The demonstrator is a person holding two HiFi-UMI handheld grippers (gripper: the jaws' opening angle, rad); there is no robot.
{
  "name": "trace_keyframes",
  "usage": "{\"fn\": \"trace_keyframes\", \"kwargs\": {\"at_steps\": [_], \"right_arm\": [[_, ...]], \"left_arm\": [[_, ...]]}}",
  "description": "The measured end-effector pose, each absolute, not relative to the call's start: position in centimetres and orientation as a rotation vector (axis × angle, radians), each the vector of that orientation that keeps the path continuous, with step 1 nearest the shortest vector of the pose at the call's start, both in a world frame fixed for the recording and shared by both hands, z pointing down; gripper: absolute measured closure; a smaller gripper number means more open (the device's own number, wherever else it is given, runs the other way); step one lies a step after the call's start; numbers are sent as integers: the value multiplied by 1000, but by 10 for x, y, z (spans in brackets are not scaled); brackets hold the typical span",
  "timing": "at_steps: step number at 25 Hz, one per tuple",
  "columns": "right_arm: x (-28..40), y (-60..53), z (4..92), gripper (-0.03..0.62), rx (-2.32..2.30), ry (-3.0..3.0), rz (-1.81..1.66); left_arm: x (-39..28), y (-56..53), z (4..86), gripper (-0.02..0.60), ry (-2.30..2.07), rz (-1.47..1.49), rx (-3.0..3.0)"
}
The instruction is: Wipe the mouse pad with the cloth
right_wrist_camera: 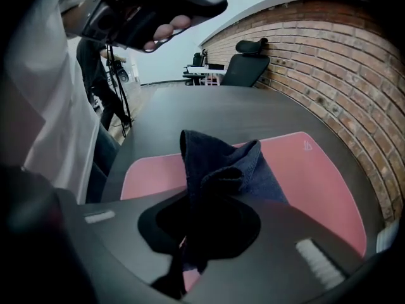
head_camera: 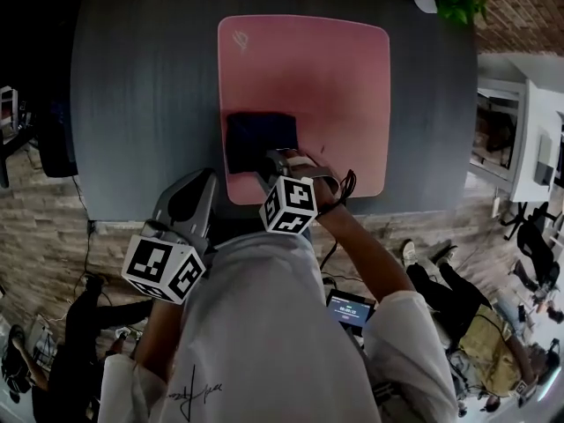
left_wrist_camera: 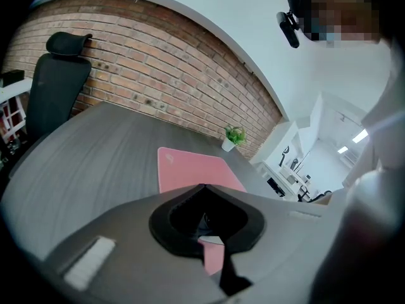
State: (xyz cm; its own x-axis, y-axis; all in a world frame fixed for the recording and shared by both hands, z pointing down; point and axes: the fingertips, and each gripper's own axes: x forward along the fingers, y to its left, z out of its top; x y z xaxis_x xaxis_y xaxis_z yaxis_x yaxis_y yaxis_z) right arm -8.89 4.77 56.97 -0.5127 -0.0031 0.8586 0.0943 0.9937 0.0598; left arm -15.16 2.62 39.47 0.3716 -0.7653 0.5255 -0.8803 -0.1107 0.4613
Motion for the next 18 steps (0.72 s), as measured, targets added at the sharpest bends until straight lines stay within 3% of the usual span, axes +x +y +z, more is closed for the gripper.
{"fn": "trace_keyframes", "kwargs": {"at_steps": [18], "right_arm": [[-74,47,567,560,-58,-2122,-2]], "left_arm": [[-142,18,395,566,-1403,179,1919]]}}
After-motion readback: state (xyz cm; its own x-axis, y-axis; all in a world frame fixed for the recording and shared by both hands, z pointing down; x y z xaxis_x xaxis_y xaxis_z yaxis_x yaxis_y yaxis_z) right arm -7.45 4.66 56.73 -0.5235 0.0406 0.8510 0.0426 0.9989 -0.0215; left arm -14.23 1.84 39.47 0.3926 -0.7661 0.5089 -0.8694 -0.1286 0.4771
